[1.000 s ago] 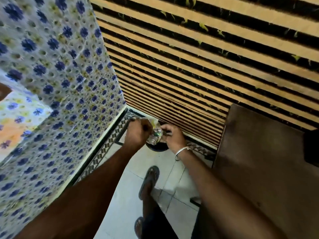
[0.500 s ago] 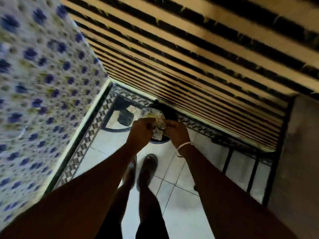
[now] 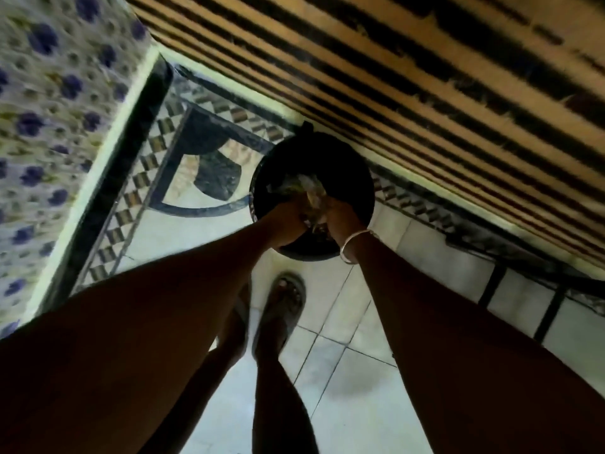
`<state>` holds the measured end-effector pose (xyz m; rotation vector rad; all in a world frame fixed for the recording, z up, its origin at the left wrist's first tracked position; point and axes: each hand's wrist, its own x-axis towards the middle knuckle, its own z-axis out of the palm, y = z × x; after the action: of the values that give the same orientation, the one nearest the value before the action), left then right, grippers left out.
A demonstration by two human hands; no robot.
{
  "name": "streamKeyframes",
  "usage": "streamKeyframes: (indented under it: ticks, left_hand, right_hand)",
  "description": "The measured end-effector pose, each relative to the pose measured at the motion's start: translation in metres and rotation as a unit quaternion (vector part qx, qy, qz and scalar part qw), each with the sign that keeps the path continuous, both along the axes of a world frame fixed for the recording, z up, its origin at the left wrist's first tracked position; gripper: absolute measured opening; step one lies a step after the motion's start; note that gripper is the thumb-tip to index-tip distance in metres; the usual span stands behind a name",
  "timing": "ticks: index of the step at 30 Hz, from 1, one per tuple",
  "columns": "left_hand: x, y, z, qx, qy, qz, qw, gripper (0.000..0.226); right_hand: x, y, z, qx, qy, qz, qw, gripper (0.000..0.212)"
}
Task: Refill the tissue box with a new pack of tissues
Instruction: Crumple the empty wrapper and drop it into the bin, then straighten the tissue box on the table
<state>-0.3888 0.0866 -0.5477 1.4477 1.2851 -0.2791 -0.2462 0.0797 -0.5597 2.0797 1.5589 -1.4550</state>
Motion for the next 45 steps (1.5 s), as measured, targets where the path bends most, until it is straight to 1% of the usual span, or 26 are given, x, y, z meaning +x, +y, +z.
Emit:
streamKeyframes:
  ticks: [1, 2, 4, 5, 9, 11, 13, 14, 16, 17, 18, 21, 22, 25, 27, 28, 29, 30, 32, 33, 35, 38, 40, 43, 45]
  left_hand:
    - [0.002, 0.001, -0.007, 0.012, -0.002, -0.029, 0.999, 0.049]
    - [0.003, 0.004, -0.016, 0.023, -0.007, -0.045, 0.999, 0.047]
    - [0.004, 0.005, -0.026, 0.038, 0.000, -0.042, 0.998, 0.045]
    - [0.003, 0.003, -0.024, 0.050, 0.005, -0.034, 0.998, 0.044]
    - [-0.004, 0.001, 0.000, 0.075, 0.049, 0.052, 0.995, 0.038]
    - [-0.008, 0.002, 0.030, 0.081, 0.047, 0.099, 0.991, 0.034]
    - [-0.010, 0.005, 0.065, 0.084, 0.046, 0.139, 0.986, 0.034]
    - [-0.011, 0.005, 0.085, 0.090, 0.047, 0.147, 0.984, 0.035]
    - [-0.011, 0.006, 0.124, 0.108, 0.045, 0.153, 0.981, 0.037]
    - [-0.012, 0.005, 0.143, 0.119, 0.040, 0.156, 0.980, 0.036]
    - [-0.013, 0.005, 0.165, 0.132, 0.029, 0.161, 0.978, 0.035]
    - [-0.016, 0.003, 0.231, 0.167, 0.005, 0.179, 0.970, 0.022]
    - [-0.016, 0.003, 0.252, 0.172, -0.008, 0.190, 0.966, 0.021]
    - [-0.014, 0.002, 0.334, 0.198, -0.054, 0.203, 0.958, 0.030]
    - [-0.011, 0.002, 0.373, 0.222, -0.077, 0.207, 0.949, 0.028]
    - [-0.006, 0.001, 0.402, 0.231, -0.088, 0.209, 0.946, 0.024]
    - [-0.001, 0.000, 0.426, 0.239, -0.097, 0.213, 0.942, 0.020]
    - [0.007, -0.003, 0.457, 0.255, -0.111, 0.210, 0.937, 0.018]
    - [0.020, -0.009, 0.511, 0.297, -0.119, 0.198, 0.927, 0.019]
    - [0.027, -0.014, 0.537, 0.314, -0.126, 0.184, 0.923, 0.020]
    - [0.042, -0.023, 0.575, 0.322, -0.171, 0.173, 0.915, 0.019]
    - [0.072, -0.038, 0.618, 0.310, -0.223, 0.154, 0.911, 0.020]
    - [0.096, -0.056, 0.643, 0.319, -0.240, 0.131, 0.907, 0.022]
    - [0.133, -0.085, 0.671, 0.335, -0.274, 0.108, 0.895, 0.019]
    - [0.160, -0.112, 0.684, 0.331, -0.298, 0.097, 0.890, 0.018]
  right_hand:
    - [0.003, 0.001, -0.014, 0.011, -0.015, 0.013, 1.000, 0.038]
    - [0.000, 0.005, -0.014, 0.007, -0.023, 0.042, 0.999, 0.038]
    - [-0.009, 0.006, -0.013, -0.004, -0.021, 0.052, 0.998, 0.039]
    - [-0.011, 0.004, -0.015, -0.019, -0.022, 0.029, 0.999, 0.039]
    - [-0.019, 0.000, 0.015, -0.027, -0.042, 0.042, 0.998, 0.039]
    - [-0.022, -0.001, 0.043, -0.032, -0.035, 0.028, 0.998, 0.040]
    - [-0.025, -0.004, 0.071, -0.020, -0.006, -0.015, 1.000, 0.038]
    - [-0.027, -0.005, 0.087, -0.015, 0.014, -0.060, 0.998, 0.036]
    - [-0.029, -0.005, 0.118, 0.004, 0.064, -0.184, 0.981, 0.030]
    - [-0.029, -0.005, 0.135, 0.011, 0.078, -0.212, 0.974, 0.028]
    - [-0.029, -0.002, 0.164, 0.011, 0.089, -0.231, 0.969, 0.030]
    - [-0.030, -0.001, 0.252, 0.030, 0.099, -0.232, 0.967, 0.035]
    - [-0.031, -0.003, 0.277, 0.038, 0.105, -0.242, 0.964, 0.035]
    - [-0.023, -0.014, 0.362, 0.065, 0.137, -0.260, 0.954, 0.036]
    - [-0.020, -0.021, 0.408, 0.087, 0.185, -0.329, 0.922, 0.028]
    - [-0.016, -0.026, 0.436, 0.117, 0.197, -0.364, 0.903, 0.026]
    - [-0.012, -0.030, 0.456, 0.139, 0.199, -0.376, 0.894, 0.029]
    - [-0.007, -0.035, 0.484, 0.162, 0.198, -0.394, 0.883, 0.026]
    - [0.003, -0.042, 0.531, 0.203, 0.200, -0.409, 0.867, 0.020]
    - [0.012, -0.049, 0.557, 0.231, 0.196, -0.415, 0.858, 0.021]
    - [0.029, -0.063, 0.600, 0.276, 0.185, -0.420, 0.844, 0.024]
    - [0.057, -0.088, 0.652, 0.308, 0.202, -0.444, 0.817, 0.017]
    - [0.078, -0.113, 0.680, 0.333, 0.206, -0.456, 0.799, 0.015]
    - [0.114, -0.158, 0.711, 0.364, 0.222, -0.475, 0.770, 0.015]
    - [0.143, -0.196, 0.723, 0.387, 0.214, -0.480, 0.757, 0.014]
